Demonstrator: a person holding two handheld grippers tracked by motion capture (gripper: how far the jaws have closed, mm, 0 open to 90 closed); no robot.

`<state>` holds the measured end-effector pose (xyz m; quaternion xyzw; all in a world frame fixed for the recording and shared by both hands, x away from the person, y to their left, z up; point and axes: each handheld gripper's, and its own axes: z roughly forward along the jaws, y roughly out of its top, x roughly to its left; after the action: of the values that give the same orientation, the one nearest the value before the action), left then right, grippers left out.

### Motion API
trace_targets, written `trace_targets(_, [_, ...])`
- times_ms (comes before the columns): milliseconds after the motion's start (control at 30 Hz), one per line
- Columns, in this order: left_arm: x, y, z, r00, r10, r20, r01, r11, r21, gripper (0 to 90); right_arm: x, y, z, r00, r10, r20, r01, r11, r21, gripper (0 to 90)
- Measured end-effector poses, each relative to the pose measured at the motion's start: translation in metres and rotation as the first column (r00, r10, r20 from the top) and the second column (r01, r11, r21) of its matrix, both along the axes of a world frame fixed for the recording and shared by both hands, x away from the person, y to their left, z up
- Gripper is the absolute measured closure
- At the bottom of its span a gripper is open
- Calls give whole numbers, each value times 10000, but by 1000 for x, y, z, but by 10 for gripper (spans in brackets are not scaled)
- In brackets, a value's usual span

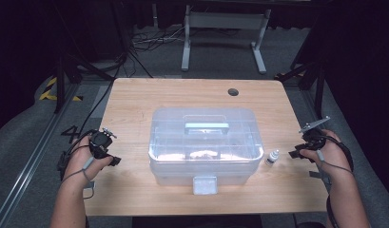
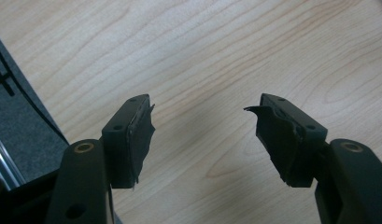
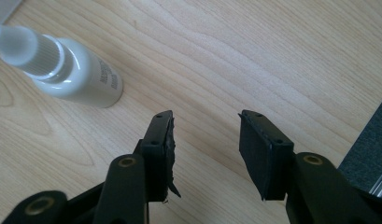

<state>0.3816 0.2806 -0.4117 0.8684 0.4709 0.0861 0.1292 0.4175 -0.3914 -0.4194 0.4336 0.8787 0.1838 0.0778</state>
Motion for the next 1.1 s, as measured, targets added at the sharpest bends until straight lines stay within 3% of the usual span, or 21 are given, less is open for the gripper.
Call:
trace_targets(167, [0,-4,4,9999,-111,109,112,9999,-126,366,-1,0,0,9999,-109,0,108,9997,201,546])
trace_targets(433, [-5,-9,18,9990,-387,240,403,9967,-699,387,-2,-2,1,9999,-145,87,143,9995,279,544])
trace_targets(667, [-8,-13,26,9978,-541,373,569,9953,-787,385,-3,-2,0,9998,-194,29,193,9991,371,536])
trace_targets(800, [-12,-18,39,9953,-753,602,803,9930,-865,395,-3,-1,0,9998,-204,22,203,9990,401,533])
trace_targets(967, [-22,-29,61,9877,-1200,1000,1313,9846,-1155,398,-4,-2,0,9996,-284,8,283,9984,500,531])
trace_targets(1100, [-26,-38,76,9801,-1574,1210,1755,9717,-1579,392,-5,-4,0,9993,-360,41,358,9979,531,530])
